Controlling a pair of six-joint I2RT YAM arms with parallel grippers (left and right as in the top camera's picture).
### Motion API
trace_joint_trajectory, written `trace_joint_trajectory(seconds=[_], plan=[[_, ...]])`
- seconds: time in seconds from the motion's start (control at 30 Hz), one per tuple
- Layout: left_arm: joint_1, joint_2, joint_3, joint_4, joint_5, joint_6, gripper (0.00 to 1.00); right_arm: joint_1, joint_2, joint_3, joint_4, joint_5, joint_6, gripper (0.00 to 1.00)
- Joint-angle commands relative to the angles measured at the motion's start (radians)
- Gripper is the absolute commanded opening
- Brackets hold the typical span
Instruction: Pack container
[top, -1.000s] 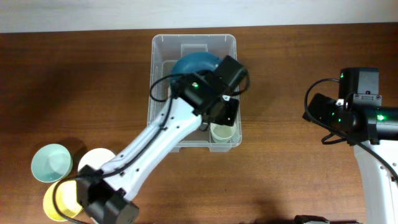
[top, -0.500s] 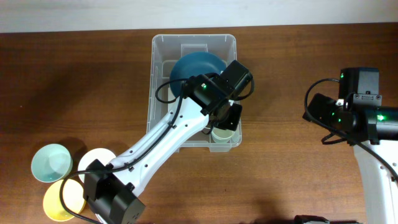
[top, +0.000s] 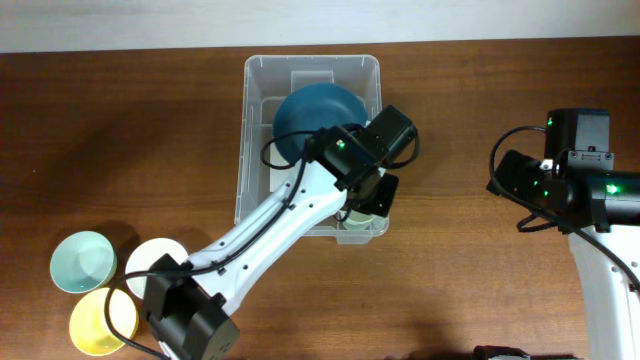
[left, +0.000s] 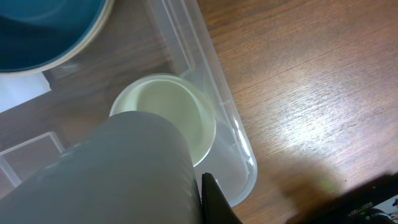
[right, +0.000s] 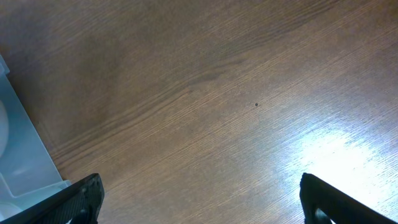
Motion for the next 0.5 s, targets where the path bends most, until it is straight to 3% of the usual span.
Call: trace_joint_trajectory(seconds=[0.0, 0.4, 0.43, 0.47], plan=[[-0.003, 0.030, 0.005, 0.005, 0.011, -0.016, 0.01, -0.003, 0.000, -0.002, 0.000, 0.019, 0.001, 0.96], [-0.003, 0.050, 0.005, 0.029, 0.011, -0.015, 0.02, -0.003, 0.000, -0.002, 0.000, 0.019, 0.001, 0.96], [-0.003, 0.050, 0.005, 0.031, 0.011, -0.015, 0.04, -0.003, 0.000, -0.002, 0.000, 0.019, 0.001, 0.96], [-0.003, 0.050, 0.005, 0.031, 0.011, -0.015, 0.15, -0.003, 0.000, -0.002, 0.000, 0.019, 0.001, 0.96]])
